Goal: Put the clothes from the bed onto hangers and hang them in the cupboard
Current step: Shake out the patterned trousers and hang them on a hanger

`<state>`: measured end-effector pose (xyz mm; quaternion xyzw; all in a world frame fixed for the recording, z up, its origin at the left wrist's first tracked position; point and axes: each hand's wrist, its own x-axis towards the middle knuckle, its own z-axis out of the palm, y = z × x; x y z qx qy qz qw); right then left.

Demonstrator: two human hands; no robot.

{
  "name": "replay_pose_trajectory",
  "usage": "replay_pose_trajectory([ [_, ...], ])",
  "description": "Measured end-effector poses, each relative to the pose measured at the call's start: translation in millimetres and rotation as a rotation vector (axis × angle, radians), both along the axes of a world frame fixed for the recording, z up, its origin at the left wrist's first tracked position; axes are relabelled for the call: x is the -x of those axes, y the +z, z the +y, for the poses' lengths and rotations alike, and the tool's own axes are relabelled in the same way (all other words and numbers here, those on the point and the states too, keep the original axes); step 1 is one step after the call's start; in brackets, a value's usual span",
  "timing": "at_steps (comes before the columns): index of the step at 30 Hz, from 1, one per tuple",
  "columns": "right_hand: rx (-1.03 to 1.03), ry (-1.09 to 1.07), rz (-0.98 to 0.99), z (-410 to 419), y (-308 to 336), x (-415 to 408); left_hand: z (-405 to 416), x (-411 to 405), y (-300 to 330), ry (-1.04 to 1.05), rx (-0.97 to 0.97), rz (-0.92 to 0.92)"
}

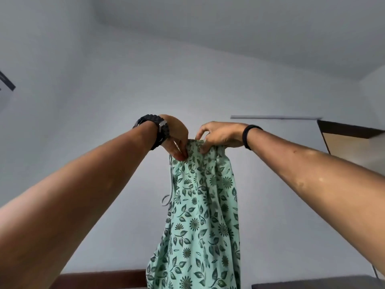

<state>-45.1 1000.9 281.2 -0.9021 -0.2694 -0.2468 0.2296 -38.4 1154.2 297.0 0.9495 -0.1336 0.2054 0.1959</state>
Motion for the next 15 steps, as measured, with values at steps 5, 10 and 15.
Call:
replay_pose_trajectory([
  [5, -0.033, 0.177, -0.063, -25.5, 9.3, 12.1, 15.9, 3.2, -0.4, -0.038, -0.034, -0.166],
  [10, -0.065, 0.257, -0.159, -38.4, 21.2, 18.7, 28.7, 2.9, -0.4, -0.518, 0.361, 0.042],
  [15, -0.352, 0.557, -0.192, -51.7, 49.9, 26.9, 42.0, 8.7, 26.5, -1.016, 0.626, -0.163],
])
